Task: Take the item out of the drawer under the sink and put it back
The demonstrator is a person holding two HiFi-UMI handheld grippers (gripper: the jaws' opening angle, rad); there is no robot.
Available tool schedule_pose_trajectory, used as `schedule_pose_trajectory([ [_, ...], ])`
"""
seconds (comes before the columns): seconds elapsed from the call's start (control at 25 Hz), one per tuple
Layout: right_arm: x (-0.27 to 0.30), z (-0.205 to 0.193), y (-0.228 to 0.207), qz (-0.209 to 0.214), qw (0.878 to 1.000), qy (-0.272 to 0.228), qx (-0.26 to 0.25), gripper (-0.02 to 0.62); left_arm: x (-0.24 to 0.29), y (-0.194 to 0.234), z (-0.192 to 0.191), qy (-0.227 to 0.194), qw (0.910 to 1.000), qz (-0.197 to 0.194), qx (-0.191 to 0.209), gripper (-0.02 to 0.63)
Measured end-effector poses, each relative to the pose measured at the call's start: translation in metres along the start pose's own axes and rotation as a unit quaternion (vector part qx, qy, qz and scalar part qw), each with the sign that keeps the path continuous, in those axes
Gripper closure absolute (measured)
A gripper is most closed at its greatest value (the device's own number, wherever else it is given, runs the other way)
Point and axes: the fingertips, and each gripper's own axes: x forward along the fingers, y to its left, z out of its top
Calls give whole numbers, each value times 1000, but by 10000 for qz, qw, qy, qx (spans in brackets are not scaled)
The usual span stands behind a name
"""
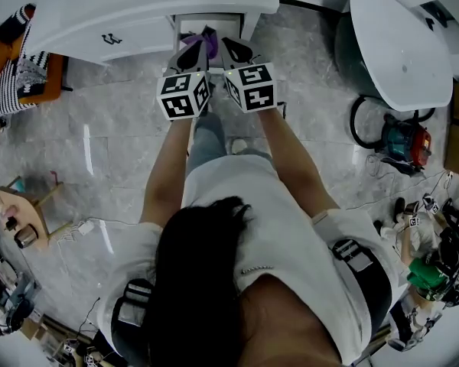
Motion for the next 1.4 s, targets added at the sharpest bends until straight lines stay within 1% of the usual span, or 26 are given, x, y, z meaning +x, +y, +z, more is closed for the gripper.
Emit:
schedule_pose_trajectory([
  [0.28, 20, -15, -6, -30, 9995, 287, 86, 579, 13, 14, -11, 153, 9998, 6, -102, 603],
  [0.4, 32, -26, -10, -35, 9984, 536, 158, 577, 20, 26, -21, 298, 9993, 75, -201, 603],
  [0.52, 50, -37, -8, 73, 9967, 776, 232, 574, 28, 42, -30, 462, 9984, 134, -292, 603],
  [0.56, 56, -41, -7, 122, 9958, 866, 268, 558, 31, 48, -32, 509, 9981, 152, -316, 603],
  [0.64, 69, -50, -4, 207, 9937, 1044, 347, 484, 36, 59, -37, 584, 9974, 190, -376, 603],
  [0.76, 88, -59, -1, 302, 9913, 1205, 441, 446, 42, 78, -44, 676, 9964, 247, -442, 603],
  [0.92, 117, -76, 1, 475, 9865, 1487, 492, 358, 52, 104, -54, 827, 9948, 297, -512, 603],
  [1.0, 132, -88, 0, 511, 9833, 1667, 516, 333, 59, 117, -61, 920, 9939, 321, -510, 601],
  [1.2, 173, -122, -7, 572, 9733, 2168, 499, 301, 79, 148, -82, 1118, 9906, 456, -648, 601],
  [1.4, 212, -169, -10, 631, 9589, 2732, 427, 290, 93, 178, -107, 1278, 9859, 637, -874, 601],
])
